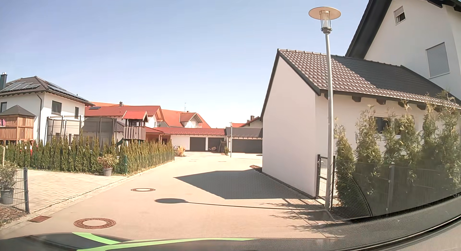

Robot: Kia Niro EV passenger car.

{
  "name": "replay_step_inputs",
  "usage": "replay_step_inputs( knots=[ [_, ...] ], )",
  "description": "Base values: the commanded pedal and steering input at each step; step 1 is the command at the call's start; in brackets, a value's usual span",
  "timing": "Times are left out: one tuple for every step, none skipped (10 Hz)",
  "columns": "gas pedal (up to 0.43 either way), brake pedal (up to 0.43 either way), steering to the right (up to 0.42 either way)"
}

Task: Follow the waypoints while adhering to traffic rules and regulations

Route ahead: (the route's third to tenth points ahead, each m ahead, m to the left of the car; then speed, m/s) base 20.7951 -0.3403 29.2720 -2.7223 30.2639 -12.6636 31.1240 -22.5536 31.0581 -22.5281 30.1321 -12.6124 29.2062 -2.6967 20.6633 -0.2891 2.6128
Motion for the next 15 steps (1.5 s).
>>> replay_step_inputs(
  knots=[
    [0.0,0.213,0.009],
    [0.0,0.22,0.009],
    [0.0,0.22,0.009],
    [0.0,0.22,0.009],
    [0.0,0.22,0.009],
    [0.0,0.226,0.007],
    [0.0,0.22,0.001],
    [0.0,0.22,-0.006],
    [0.0,0.22,-0.016],
    [0.0,0.22,-0.023],
    [0.0,0.22,-0.029],
    [0.0,0.22,-0.036],
    [0.0,0.22,-0.042],
    [0.0,0.22,-0.049],
    [0.0,0.22,-0.053]
  ],
)
